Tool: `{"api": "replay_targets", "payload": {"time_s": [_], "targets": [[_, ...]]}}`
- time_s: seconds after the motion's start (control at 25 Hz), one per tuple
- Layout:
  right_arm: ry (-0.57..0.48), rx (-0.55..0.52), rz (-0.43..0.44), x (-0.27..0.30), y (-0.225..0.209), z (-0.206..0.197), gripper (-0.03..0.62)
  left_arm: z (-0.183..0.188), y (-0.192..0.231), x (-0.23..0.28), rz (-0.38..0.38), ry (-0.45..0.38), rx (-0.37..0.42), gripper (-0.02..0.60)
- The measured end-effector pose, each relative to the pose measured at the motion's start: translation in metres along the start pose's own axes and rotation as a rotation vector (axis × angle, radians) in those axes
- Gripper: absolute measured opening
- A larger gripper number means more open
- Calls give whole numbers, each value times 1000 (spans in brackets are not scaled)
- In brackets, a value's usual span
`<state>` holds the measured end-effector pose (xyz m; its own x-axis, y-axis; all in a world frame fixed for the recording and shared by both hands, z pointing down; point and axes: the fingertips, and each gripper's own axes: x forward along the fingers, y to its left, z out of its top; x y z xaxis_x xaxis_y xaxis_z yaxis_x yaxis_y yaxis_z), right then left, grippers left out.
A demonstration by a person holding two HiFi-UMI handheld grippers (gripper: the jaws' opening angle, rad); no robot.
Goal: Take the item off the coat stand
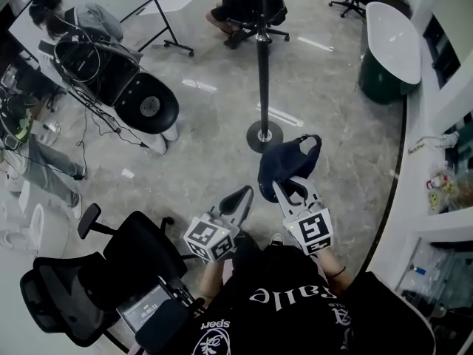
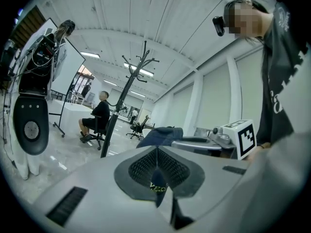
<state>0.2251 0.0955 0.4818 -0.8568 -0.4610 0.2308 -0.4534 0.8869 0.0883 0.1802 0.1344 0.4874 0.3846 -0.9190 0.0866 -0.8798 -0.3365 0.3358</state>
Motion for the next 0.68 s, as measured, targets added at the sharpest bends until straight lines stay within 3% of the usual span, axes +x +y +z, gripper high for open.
{"api": "replay_targets", "payload": {"time_s": [0.24, 0.68], "targets": [[-4, 0, 6, -26, -10, -11, 70, -12, -29, 8, -2, 12, 12, 3], [-13, -9, 33, -39, -31, -13, 70, -10, -44, 33, 6, 2, 26, 3]]}}
